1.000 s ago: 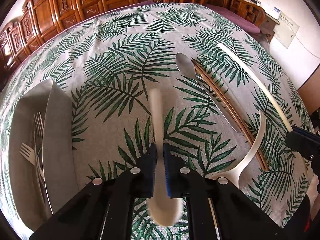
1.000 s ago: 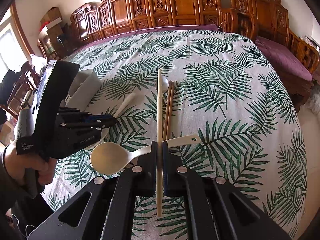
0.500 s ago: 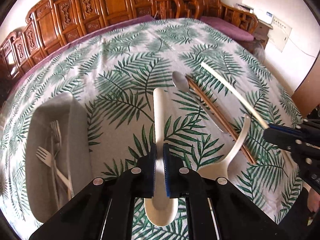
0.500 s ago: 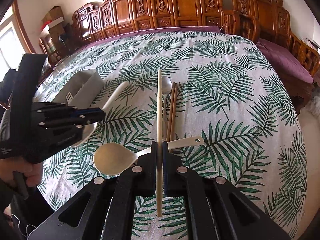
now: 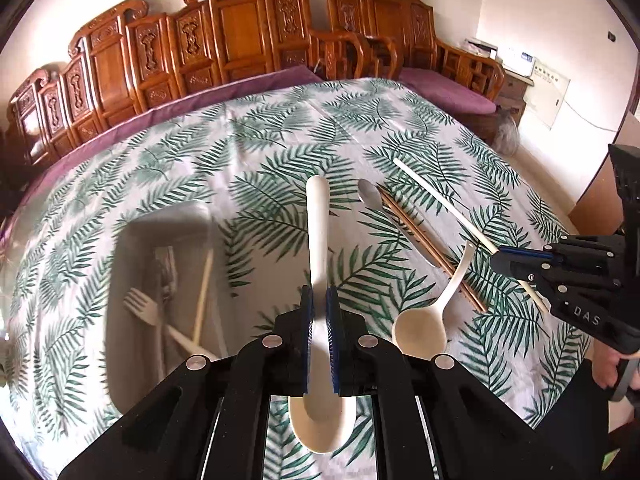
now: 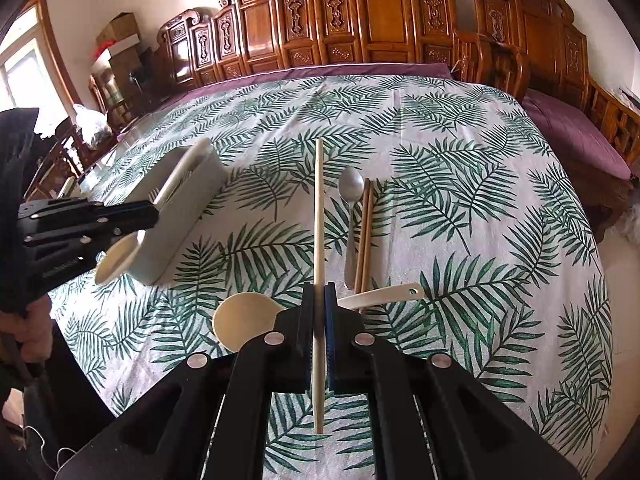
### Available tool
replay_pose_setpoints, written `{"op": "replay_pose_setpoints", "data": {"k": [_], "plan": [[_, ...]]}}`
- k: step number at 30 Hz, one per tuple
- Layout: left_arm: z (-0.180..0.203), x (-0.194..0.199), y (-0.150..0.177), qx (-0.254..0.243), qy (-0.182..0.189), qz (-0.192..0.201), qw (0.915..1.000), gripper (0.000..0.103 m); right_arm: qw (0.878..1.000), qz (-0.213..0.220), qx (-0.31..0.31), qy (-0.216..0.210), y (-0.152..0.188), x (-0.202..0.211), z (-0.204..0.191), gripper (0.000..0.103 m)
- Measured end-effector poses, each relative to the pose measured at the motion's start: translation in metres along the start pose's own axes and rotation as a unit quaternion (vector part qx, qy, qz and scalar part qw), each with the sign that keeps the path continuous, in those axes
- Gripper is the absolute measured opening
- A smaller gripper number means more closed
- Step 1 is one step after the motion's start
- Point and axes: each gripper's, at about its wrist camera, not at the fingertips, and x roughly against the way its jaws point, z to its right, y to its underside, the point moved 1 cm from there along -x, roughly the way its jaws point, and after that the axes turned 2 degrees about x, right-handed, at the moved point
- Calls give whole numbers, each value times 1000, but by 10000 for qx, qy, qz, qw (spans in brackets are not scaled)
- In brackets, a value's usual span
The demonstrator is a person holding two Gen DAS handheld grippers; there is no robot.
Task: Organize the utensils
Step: 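Carry the cream spoon into the grey tray and open the left gripper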
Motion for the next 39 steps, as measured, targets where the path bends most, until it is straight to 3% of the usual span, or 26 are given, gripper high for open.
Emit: {"op": "replay_pose_setpoints", "data": {"k": [18,26,39], "plan": [[-72,46,23,400,-153,409,9982,6,9987,144,410,-248,-6,19,-43,6],[-109,33,22,621,-394,382,9966,6,9982,202,483,-282,-13,25,-58,6],[-136,-1,17,863,-374,191,9954,6,9981,98,536,-303,-32,-1,-92,6]]}}
